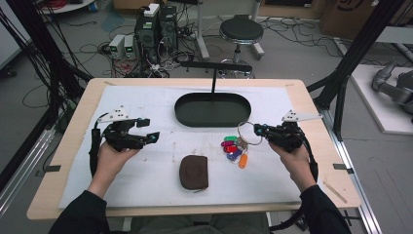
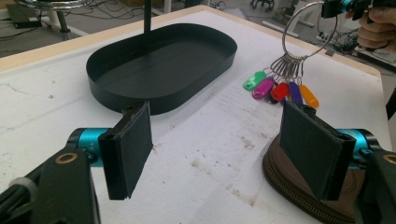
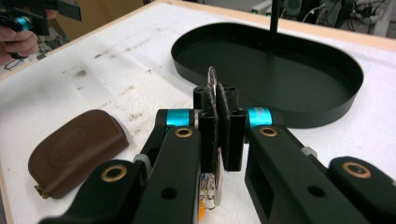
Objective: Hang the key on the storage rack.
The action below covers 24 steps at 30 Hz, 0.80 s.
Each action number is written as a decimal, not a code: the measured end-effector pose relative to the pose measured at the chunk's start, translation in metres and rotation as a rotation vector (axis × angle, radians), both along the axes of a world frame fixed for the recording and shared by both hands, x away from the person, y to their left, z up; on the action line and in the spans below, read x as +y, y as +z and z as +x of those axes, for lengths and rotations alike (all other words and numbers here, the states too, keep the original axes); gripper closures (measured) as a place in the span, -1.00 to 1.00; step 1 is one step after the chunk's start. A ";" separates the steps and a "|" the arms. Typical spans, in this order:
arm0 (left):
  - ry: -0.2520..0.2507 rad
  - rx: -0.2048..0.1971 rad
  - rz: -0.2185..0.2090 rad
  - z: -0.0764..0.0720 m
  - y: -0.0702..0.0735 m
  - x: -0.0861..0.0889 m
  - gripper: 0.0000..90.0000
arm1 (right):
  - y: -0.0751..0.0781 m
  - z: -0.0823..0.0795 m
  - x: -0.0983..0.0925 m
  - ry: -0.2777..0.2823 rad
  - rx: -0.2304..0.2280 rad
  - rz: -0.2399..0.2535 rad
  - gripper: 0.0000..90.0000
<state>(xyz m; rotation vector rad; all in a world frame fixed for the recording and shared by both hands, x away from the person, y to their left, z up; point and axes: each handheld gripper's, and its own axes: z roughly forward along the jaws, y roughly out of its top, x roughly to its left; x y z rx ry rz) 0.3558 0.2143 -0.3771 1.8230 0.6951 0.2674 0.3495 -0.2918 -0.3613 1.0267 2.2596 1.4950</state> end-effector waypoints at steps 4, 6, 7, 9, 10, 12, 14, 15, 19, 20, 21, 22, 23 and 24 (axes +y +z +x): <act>-0.002 -0.001 0.001 0.000 0.000 -0.001 -0.43 | 0.006 0.000 -0.002 0.011 -0.020 0.009 0.96; -0.003 -0.002 -0.001 -0.001 0.000 -0.001 -0.43 | 0.009 0.001 -0.002 0.017 -0.031 0.014 0.96; -0.004 -0.003 -0.002 -0.001 0.001 -0.001 -0.43 | 0.012 0.001 -0.001 0.019 -0.036 0.013 0.96; -0.005 -0.003 0.003 -0.001 0.001 -0.001 -0.43 | 0.017 0.002 0.000 0.028 -0.047 0.010 0.96; -0.005 -0.004 0.006 -0.001 0.001 -0.001 -0.43 | 0.019 0.003 0.000 0.030 -0.052 0.009 0.96; -0.008 0.000 0.006 -0.001 0.000 -0.002 -0.43 | 0.024 0.004 0.001 0.039 -0.062 0.004 0.96; -0.015 0.002 0.012 -0.001 -0.001 -0.004 -0.43 | 0.030 0.005 0.003 0.047 -0.069 0.005 0.96; -0.017 0.003 0.013 -0.001 -0.001 -0.005 -0.43 | 0.033 0.006 0.003 0.049 -0.074 0.008 0.96; -0.035 0.006 0.026 -0.003 -0.003 -0.008 -0.42 | 0.043 0.011 0.005 0.058 -0.098 0.011 0.96; -0.036 0.003 0.024 -0.003 -0.003 -0.009 -0.42 | 0.045 0.012 0.005 0.060 -0.101 0.012 0.96; -0.037 0.002 0.023 -0.004 -0.003 -0.009 -0.42 | 0.048 0.014 0.005 0.064 -0.108 0.010 0.96; -0.041 -0.003 0.024 -0.004 -0.003 -0.009 -0.42 | 0.049 0.015 0.005 0.065 -0.109 0.013 0.96; -0.040 -0.004 0.023 -0.005 -0.003 -0.009 -0.42 | 0.052 0.016 0.006 0.067 -0.113 0.014 0.96; -0.037 -0.008 0.022 -0.006 -0.003 -0.008 -0.42 | 0.054 0.018 0.006 0.068 -0.121 0.014 0.96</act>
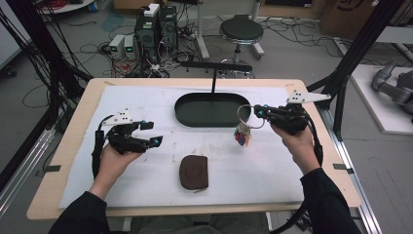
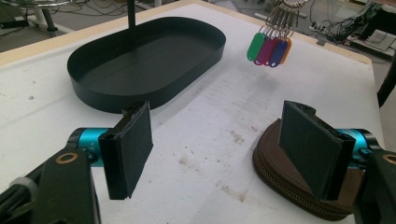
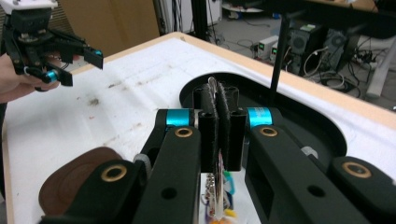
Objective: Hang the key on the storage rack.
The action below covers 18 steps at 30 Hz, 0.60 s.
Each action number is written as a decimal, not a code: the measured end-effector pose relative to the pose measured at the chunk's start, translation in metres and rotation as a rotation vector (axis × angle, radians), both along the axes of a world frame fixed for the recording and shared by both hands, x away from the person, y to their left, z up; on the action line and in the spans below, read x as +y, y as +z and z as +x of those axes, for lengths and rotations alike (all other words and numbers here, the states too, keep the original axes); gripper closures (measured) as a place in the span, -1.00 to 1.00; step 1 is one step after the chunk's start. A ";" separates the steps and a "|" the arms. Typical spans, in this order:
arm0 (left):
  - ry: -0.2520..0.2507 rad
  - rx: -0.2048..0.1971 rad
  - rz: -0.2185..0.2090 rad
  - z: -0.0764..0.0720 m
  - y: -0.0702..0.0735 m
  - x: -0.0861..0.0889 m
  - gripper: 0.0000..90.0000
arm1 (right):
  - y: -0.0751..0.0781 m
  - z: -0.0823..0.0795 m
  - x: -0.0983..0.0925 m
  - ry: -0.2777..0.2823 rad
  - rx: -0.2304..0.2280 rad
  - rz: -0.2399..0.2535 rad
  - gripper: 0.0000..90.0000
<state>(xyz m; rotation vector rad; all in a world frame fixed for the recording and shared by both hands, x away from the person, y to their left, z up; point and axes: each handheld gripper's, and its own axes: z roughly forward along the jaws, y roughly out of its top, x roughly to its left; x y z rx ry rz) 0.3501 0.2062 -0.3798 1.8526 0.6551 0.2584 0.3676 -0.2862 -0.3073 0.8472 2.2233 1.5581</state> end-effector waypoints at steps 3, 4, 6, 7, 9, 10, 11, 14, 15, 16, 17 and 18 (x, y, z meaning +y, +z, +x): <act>-0.001 -0.002 0.003 -0.001 -0.001 0.002 -0.42 | 0.007 0.005 0.000 0.005 -0.021 0.000 0.96; 0.000 -0.001 0.002 -0.001 -0.002 0.002 -0.42 | 0.009 0.007 0.001 0.006 -0.029 0.000 0.96; 0.004 0.002 0.003 -0.002 -0.003 0.003 -0.42 | 0.014 0.010 0.001 0.009 -0.042 0.004 0.96; 0.002 -0.001 0.005 -0.002 -0.004 0.004 -0.42 | 0.016 0.012 0.001 0.014 -0.049 0.002 0.96; 0.005 -0.001 0.006 -0.002 -0.005 0.005 -0.42 | 0.020 0.017 0.002 0.010 -0.051 -0.004 0.96; 0.007 0.000 0.007 -0.002 -0.006 0.006 -0.42 | 0.021 0.018 0.002 0.009 -0.059 -0.007 0.96; 0.006 -0.001 0.008 -0.002 -0.006 0.006 -0.42 | 0.023 0.021 0.002 0.004 -0.062 -0.006 0.96; 0.007 0.003 0.007 -0.001 -0.007 0.007 -0.42 | 0.027 0.027 0.003 -0.003 -0.072 -0.005 0.96; 0.007 0.003 0.007 -0.001 -0.007 0.007 -0.42 | 0.028 0.029 0.003 -0.004 -0.073 -0.002 0.96; 0.008 0.003 0.010 -0.001 -0.007 0.007 -0.42 | 0.028 0.032 0.003 -0.008 -0.071 -0.001 0.96; 0.009 0.007 0.008 -0.001 -0.007 0.006 -0.42 | 0.030 0.035 0.004 -0.010 -0.072 -0.007 0.96; 0.007 0.005 0.009 -0.001 -0.008 0.006 -0.42 | 0.032 0.039 0.005 -0.017 -0.076 -0.006 0.96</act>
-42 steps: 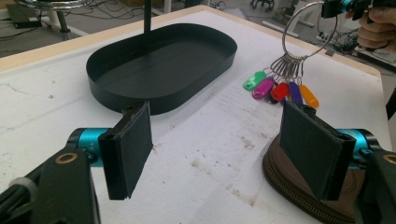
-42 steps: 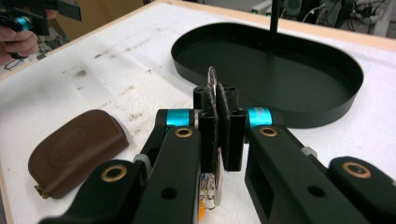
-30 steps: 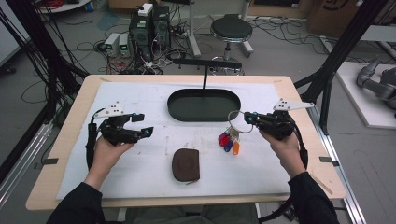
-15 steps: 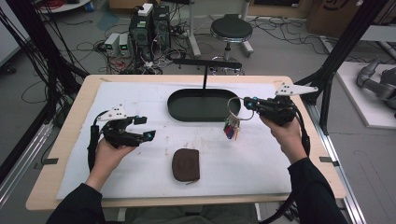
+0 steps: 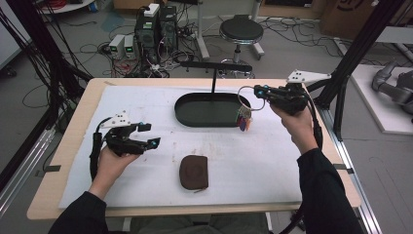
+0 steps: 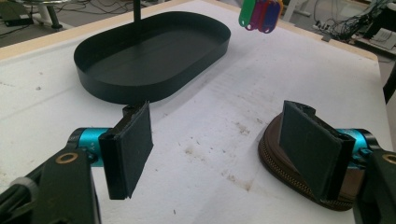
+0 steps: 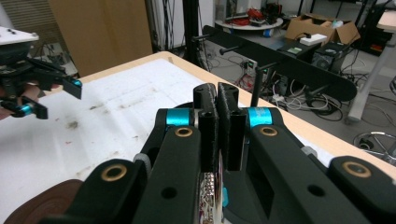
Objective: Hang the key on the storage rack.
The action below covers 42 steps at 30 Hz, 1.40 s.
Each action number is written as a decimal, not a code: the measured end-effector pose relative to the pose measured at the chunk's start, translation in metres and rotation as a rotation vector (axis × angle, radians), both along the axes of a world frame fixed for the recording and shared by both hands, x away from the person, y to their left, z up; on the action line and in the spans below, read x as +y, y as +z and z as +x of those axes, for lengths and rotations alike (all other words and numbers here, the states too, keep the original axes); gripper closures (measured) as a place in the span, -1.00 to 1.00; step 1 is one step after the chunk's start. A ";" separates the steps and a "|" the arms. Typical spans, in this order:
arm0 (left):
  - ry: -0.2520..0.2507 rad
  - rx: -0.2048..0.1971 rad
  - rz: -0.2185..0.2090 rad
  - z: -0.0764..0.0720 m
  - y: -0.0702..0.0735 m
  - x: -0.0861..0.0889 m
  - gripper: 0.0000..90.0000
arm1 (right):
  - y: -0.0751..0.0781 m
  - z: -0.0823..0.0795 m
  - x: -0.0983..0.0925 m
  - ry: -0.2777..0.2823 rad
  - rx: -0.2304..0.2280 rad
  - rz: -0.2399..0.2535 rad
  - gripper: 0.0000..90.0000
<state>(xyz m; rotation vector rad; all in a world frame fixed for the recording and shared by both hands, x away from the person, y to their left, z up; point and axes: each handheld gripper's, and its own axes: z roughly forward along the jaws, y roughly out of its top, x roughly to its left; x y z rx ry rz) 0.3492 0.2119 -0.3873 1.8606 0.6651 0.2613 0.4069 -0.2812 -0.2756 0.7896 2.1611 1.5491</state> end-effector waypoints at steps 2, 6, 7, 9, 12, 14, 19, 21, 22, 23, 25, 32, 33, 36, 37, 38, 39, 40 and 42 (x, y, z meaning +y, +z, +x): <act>-0.002 0.000 0.004 0.000 0.000 -0.001 -0.42 | 0.001 0.001 0.001 -0.001 0.000 0.000 0.96; -0.006 -0.003 0.010 0.000 0.000 -0.002 -0.42 | 0.002 0.010 0.005 -0.005 -0.003 -0.008 0.96; -0.008 -0.006 0.014 0.000 0.000 -0.003 -0.42 | 0.002 0.012 0.006 -0.010 0.000 -0.013 0.96; -0.007 -0.005 0.015 0.000 -0.001 -0.003 -0.42 | 0.002 0.016 0.008 -0.013 0.006 -0.018 0.96; -0.010 -0.005 0.018 0.000 -0.001 -0.003 -0.42 | 0.003 0.023 0.012 -0.021 0.003 -0.027 0.96; -0.008 -0.005 0.018 0.000 -0.001 -0.003 -0.42 | 0.003 0.027 0.014 -0.024 -0.002 -0.023 0.96; -0.008 -0.005 0.014 -0.001 -0.001 -0.003 -0.42 | -0.001 0.038 0.017 -0.039 0.010 -0.026 0.96; -0.009 -0.007 0.014 -0.001 -0.001 -0.003 -0.42 | -0.003 0.042 0.018 -0.046 0.015 -0.029 0.96; -0.009 -0.007 0.014 -0.001 -0.001 -0.003 -0.42 | -0.004 0.045 0.019 -0.056 0.019 -0.032 0.96; -0.008 -0.009 0.014 -0.001 -0.001 -0.002 -0.42 | -0.005 0.047 0.019 -0.058 0.020 -0.035 0.96; -0.007 -0.008 0.011 -0.001 -0.001 -0.002 -0.42 | -0.007 0.051 0.019 -0.066 0.025 -0.036 0.96; -0.004 -0.007 0.006 -0.001 0.000 0.000 -0.42 | -0.011 0.062 0.022 -0.086 0.028 -0.052 0.96; -0.004 -0.008 0.006 -0.001 0.000 0.000 -0.42 | -0.011 0.063 0.022 -0.088 0.031 -0.056 0.96; -0.005 -0.009 0.006 -0.001 0.000 0.000 -0.42 | -0.010 0.067 0.024 -0.093 0.024 -0.061 0.96; -0.005 -0.009 0.006 -0.001 0.000 0.000 -0.42 | -0.009 0.068 0.025 -0.096 0.023 -0.066 0.96; -0.003 -0.008 0.007 -0.001 0.000 0.001 -0.42 | -0.008 0.069 0.025 -0.097 0.024 -0.071 0.96; -0.003 -0.008 0.006 -0.001 0.000 0.001 -0.42 | -0.008 0.070 0.026 -0.102 0.011 -0.076 0.96; -0.003 -0.008 0.005 -0.001 0.000 0.001 -0.42 | -0.007 0.071 0.026 -0.103 0.008 -0.071 0.96; -0.003 -0.007 0.003 -0.001 0.000 0.001 -0.42 | -0.008 0.074 0.025 -0.112 0.015 -0.066 0.96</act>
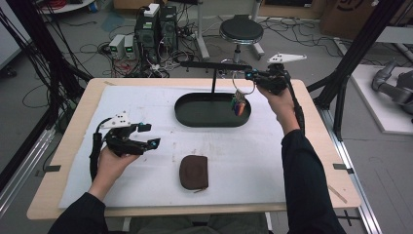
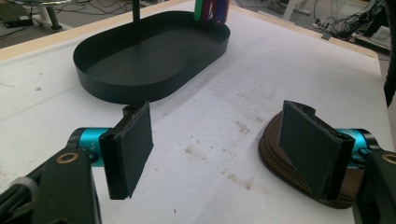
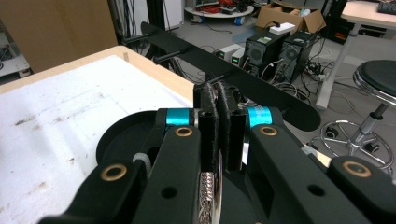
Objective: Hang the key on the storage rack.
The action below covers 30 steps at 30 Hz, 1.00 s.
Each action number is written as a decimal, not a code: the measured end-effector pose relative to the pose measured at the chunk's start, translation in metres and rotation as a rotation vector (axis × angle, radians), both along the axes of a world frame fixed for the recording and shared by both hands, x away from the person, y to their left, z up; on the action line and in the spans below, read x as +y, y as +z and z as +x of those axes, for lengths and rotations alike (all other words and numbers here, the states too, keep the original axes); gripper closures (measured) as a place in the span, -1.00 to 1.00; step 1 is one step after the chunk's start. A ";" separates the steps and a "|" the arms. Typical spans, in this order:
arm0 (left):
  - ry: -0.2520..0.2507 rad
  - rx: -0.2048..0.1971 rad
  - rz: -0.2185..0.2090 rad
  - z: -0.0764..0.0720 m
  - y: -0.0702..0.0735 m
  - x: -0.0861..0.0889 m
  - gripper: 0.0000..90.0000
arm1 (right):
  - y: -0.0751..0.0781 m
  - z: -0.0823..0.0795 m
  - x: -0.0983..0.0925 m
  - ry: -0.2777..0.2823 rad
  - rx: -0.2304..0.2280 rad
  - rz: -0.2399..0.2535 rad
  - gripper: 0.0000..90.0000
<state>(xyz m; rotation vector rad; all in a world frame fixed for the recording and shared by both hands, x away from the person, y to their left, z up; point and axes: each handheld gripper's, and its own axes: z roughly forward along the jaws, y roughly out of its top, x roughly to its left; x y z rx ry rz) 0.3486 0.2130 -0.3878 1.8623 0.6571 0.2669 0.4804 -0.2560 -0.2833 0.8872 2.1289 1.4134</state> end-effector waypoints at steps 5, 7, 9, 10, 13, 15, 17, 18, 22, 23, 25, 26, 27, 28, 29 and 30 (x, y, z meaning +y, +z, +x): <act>0.001 0.001 0.002 0.000 -0.001 0.001 -0.42 | -0.005 0.007 -0.004 -0.034 0.016 -0.017 0.96; 0.004 0.002 0.000 0.000 -0.001 0.001 -0.42 | -0.006 0.009 -0.005 -0.047 0.013 -0.017 0.96; 0.004 0.002 0.001 0.000 -0.001 0.001 -0.42 | -0.007 0.011 -0.006 -0.053 0.015 -0.015 0.96; 0.003 0.003 0.001 0.000 -0.001 0.001 -0.42 | -0.009 0.013 -0.008 -0.061 0.029 -0.009 0.96; 0.001 0.003 0.002 0.000 -0.001 0.001 -0.42 | -0.012 0.016 -0.010 -0.066 0.032 -0.008 0.96; 0.001 0.003 0.004 0.000 -0.001 0.001 -0.42 | -0.013 0.018 -0.011 -0.065 0.032 0.008 0.96; 0.000 0.003 0.004 0.000 -0.002 0.001 -0.42 | -0.014 0.019 -0.010 -0.071 0.033 0.013 0.96; 0.000 0.004 0.006 0.000 -0.002 0.001 -0.42 | -0.015 0.020 -0.010 -0.071 0.037 0.015 0.96; 0.001 0.002 0.002 0.000 -0.002 0.002 -0.42 | -0.019 0.024 -0.010 -0.080 0.049 0.021 0.96; 0.002 0.004 0.001 0.000 -0.001 0.002 -0.42 | -0.021 0.025 -0.010 -0.084 0.051 0.025 0.96; 0.003 0.003 0.002 0.000 -0.001 0.003 -0.42 | -0.021 0.026 -0.010 -0.083 0.053 0.025 0.96; 0.004 0.004 -0.001 0.000 -0.002 0.003 -0.42 | -0.022 0.026 -0.010 -0.088 0.054 0.023 0.96; 0.005 0.005 -0.002 0.000 -0.002 0.003 -0.42 | -0.022 0.027 -0.010 -0.087 0.056 0.027 0.96; 0.005 0.004 -0.001 0.000 -0.002 0.003 -0.42 | -0.022 0.027 -0.010 -0.088 0.054 0.025 0.96; 0.005 0.004 -0.001 0.000 -0.002 0.003 -0.42 | -0.023 0.027 -0.011 -0.090 0.057 0.025 0.96; 0.005 0.004 0.001 0.000 -0.002 0.003 -0.42 | -0.023 0.028 -0.011 -0.093 0.058 0.024 0.96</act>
